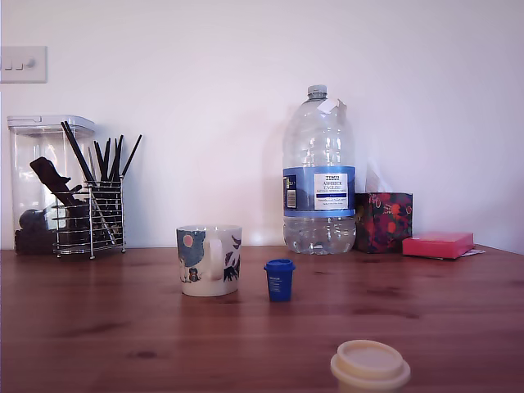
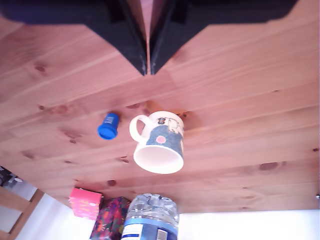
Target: Pick up the coffee capsules from the table one by one and drop them inside the nearest coffee cup
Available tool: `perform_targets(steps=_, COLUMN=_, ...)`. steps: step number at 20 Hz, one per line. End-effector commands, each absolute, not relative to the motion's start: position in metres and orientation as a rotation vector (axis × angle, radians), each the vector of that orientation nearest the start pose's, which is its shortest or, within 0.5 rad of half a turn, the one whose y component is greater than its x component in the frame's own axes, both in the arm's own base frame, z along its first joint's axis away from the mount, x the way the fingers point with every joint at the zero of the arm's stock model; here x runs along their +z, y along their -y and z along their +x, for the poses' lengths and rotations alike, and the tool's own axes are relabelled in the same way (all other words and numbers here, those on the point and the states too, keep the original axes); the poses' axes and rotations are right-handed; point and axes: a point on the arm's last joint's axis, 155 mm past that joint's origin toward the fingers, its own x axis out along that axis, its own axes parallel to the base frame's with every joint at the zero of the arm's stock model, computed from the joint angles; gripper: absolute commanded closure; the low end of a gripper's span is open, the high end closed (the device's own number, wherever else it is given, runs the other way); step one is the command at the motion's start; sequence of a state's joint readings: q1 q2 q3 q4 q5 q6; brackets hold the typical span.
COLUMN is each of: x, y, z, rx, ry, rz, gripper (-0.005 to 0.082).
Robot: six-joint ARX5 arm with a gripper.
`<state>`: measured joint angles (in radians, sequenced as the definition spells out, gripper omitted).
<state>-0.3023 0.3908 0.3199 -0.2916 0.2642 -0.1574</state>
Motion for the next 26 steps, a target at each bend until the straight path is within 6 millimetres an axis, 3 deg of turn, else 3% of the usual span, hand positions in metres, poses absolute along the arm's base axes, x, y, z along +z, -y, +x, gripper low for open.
perform_targets(steps=1, x=0.158, y=0.131, z=0.226, rx=-0.578, ry=-0.411, rz=-0.153, gripper=0.0788)
perform_targets(steps=4, x=0.161, y=0.154, z=0.221, rx=-0.695, ry=-0.409, rz=-0.151, gripper=0.0788)
perform_targets(steps=8, x=0.146, y=0.197, z=0.206, rx=-0.882, ry=-0.466, rz=-0.082, gripper=0.0788)
perform_targets(steps=14, x=0.112, y=0.262, z=0.154, rx=-1.195, ry=-0.491, rz=0.158, gripper=0.0788)
perform_targets(steps=18, x=0.085, y=0.280, z=0.127, rx=-1.317, ry=-0.527, rz=0.270, gripper=0.0788)
perform_targets(steps=22, x=0.070, y=0.282, z=0.121, rx=-1.333, ry=-0.583, rz=0.290, gripper=0.0773)
perform_targets(steps=24, x=0.072, y=0.285, z=0.123, rx=-1.334, ry=-0.567, rz=0.286, gripper=0.0643)
perform_targets(steps=26, x=0.076, y=0.288, z=0.125, rx=-1.335, ry=-0.541, rz=0.280, gripper=0.0343)
